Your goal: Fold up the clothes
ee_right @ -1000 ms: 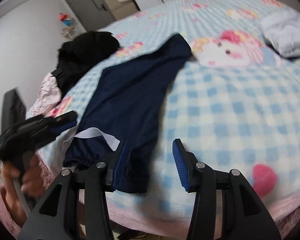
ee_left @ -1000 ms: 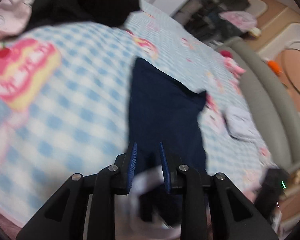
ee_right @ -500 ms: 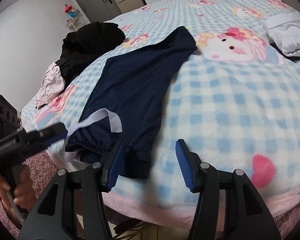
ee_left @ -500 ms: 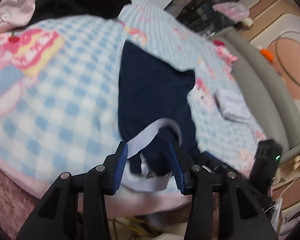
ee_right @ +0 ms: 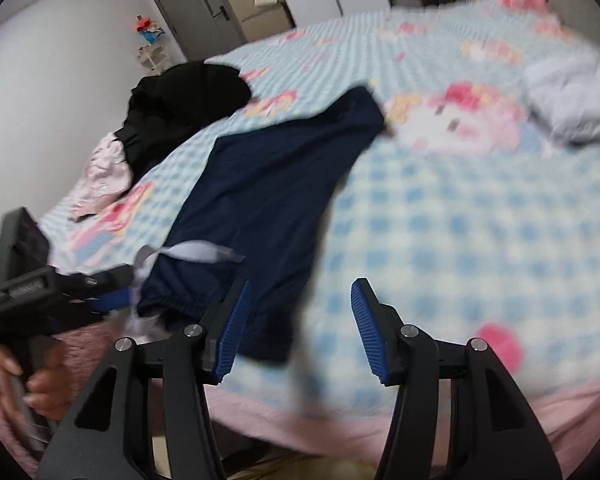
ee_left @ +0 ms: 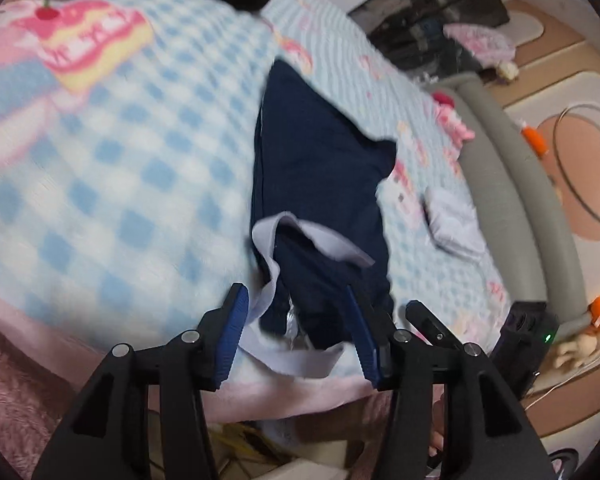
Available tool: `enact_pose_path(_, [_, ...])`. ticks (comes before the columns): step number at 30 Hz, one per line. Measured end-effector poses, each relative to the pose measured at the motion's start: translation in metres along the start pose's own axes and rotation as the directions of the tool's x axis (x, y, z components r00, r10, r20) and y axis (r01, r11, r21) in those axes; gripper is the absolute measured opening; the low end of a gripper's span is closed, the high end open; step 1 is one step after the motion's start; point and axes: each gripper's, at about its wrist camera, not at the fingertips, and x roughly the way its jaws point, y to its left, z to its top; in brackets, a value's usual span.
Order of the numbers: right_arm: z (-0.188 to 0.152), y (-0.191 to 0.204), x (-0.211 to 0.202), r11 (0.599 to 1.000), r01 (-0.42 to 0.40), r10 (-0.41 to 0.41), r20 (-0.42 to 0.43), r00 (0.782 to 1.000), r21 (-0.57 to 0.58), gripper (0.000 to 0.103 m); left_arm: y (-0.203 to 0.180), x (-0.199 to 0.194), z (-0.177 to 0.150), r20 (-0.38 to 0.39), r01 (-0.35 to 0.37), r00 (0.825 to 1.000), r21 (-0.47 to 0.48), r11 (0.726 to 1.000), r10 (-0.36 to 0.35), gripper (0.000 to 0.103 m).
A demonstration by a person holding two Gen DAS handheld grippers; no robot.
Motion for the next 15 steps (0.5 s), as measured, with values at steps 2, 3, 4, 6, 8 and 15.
enact_pose_path(2, [-0.005,0.000,0.011,0.998,-0.059,0.060,-0.046,0.997,0.028,0.053,-0.004,0.009,-0.002,-0.017,-0.026,1.000,0.018,0.999,0.026,0.050])
enact_pose_path(3, [-0.006,0.002,0.016,0.997,-0.065,0.067,-0.058,0.996,0.030,0.053,-0.007,0.014,-0.002,-0.015,-0.057,0.998,0.039,0.998,0.057,0.047])
enact_pose_path(4, [-0.009,0.004,0.022,0.997,-0.067,0.069,-0.075,0.995,0.028,0.053,-0.012,0.016,-0.004,-0.008,-0.093,0.996,0.067,0.993,0.094,0.040])
enact_pose_path(6, [-0.013,0.006,0.028,0.999,-0.046,0.046,-0.093,0.995,0.003,0.044,-0.020,0.019,-0.006,0.003,-0.142,0.990,0.115,0.983,0.143,0.022])
enact_pose_path(8, [-0.015,0.007,0.025,0.999,-0.047,0.046,-0.096,0.994,-0.006,0.033,-0.024,0.016,-0.009,0.007,-0.121,0.993,0.128,0.984,0.121,0.018])
enact_pose_path(15, [-0.017,-0.008,0.027,0.991,-0.105,0.112,-0.100,0.989,0.077,0.034,-0.012,0.025,-0.007,-0.051,-0.093,0.994,0.080,0.992,0.098,0.020])
